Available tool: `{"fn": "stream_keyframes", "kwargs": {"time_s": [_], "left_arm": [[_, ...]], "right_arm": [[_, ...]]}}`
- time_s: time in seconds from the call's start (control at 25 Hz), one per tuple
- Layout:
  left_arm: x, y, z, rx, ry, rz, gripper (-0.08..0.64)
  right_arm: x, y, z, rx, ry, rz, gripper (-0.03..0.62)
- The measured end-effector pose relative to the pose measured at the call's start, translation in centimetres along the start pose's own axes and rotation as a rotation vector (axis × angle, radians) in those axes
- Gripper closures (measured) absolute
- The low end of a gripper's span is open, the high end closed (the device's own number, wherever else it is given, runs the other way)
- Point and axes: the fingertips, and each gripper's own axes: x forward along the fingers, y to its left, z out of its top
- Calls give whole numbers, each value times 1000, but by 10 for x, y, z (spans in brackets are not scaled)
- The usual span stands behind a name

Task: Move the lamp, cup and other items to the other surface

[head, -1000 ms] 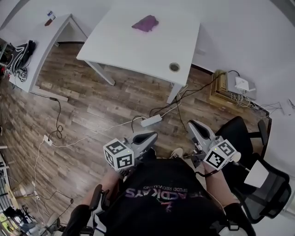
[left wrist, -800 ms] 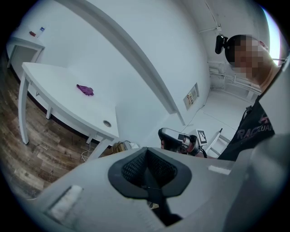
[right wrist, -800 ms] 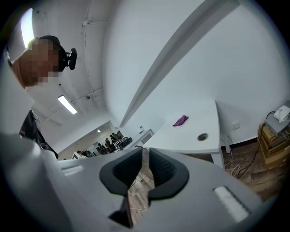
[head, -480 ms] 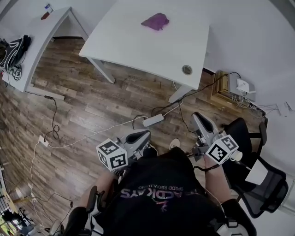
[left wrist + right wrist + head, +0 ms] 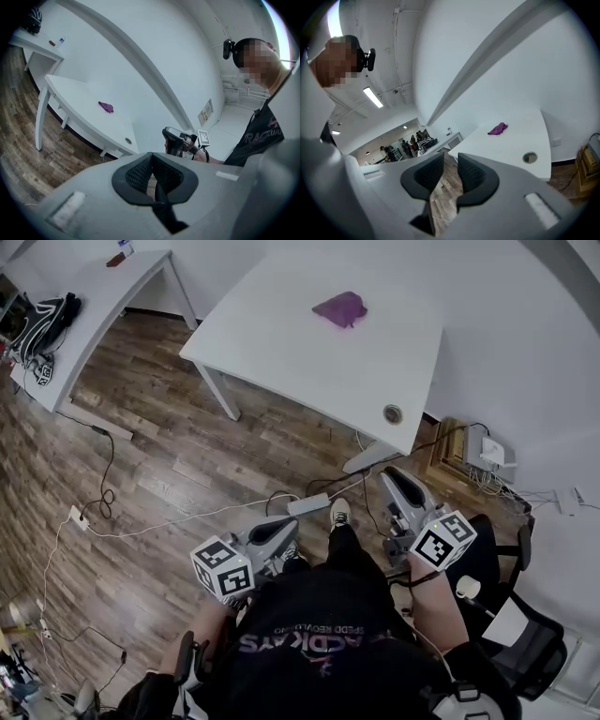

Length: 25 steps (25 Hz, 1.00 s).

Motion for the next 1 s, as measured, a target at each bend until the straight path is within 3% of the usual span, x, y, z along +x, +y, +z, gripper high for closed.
{"fn": "stream_keyframes", "kwargs": {"time_s": [0.24,0.48,0.76,1.0], "left_arm": [[3,17,11,-39,-62,69,561],[45,36,17,-90,-79,156,561],[111,46,41,-126,-64,233,561],[137,56,47,-143,-27,266,561]], "right_arm": [[49,-16,15,-60,58,67,482],[102,-76,44,-77,95,120,463],[162,-155,104,-93,89,138,420],[202,-202,129,-70,87,109,385]]}}
